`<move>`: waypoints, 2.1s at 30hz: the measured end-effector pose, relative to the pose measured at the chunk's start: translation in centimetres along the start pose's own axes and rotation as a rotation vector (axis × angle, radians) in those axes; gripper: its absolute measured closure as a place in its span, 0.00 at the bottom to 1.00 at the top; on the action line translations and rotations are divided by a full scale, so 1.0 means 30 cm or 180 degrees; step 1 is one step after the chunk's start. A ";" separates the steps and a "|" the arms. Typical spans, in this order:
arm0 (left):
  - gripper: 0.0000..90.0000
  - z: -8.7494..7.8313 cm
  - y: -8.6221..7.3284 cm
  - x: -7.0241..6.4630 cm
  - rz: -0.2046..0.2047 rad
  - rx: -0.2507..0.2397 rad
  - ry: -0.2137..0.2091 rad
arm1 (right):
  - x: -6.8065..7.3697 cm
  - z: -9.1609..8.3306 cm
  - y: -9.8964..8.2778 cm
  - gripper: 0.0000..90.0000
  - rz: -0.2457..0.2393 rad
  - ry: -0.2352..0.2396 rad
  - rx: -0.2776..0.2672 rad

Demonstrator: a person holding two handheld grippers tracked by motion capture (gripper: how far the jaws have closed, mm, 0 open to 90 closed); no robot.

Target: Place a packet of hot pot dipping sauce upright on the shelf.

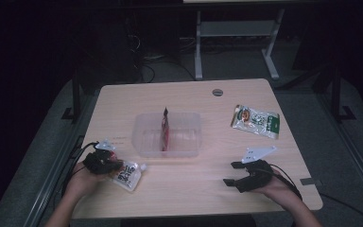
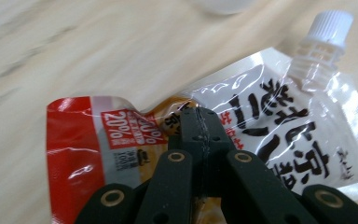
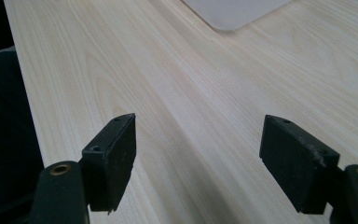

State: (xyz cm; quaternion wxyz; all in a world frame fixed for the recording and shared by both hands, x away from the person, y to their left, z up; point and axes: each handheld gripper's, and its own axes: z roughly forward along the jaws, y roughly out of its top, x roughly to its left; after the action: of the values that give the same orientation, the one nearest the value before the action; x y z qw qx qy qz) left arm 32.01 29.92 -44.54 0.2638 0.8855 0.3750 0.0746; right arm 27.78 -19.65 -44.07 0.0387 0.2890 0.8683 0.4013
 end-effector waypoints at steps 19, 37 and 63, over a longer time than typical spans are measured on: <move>1.00 -0.104 -0.053 0.115 -0.0264 -0.0252 0.0557 | 0.002 -0.001 0.002 0.29 -0.0025 0.0006 -0.0005; 1.00 -0.059 -0.085 0.099 -0.0354 -0.0032 0.0015 | 0.005 0.002 0.003 0.29 -0.0036 0.0000 0.0000; 1.00 0.053 0.050 -0.264 0.0550 0.0219 -0.0946 | 0.011 0.009 0.008 0.29 -0.0051 0.0012 0.0009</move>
State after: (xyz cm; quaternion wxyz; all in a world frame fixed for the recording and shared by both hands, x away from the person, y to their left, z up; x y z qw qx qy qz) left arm 27.87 22.83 -44.59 0.2784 0.9243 0.2567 -0.0475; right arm 27.70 -19.17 -44.02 0.0399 0.2812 0.8713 0.4002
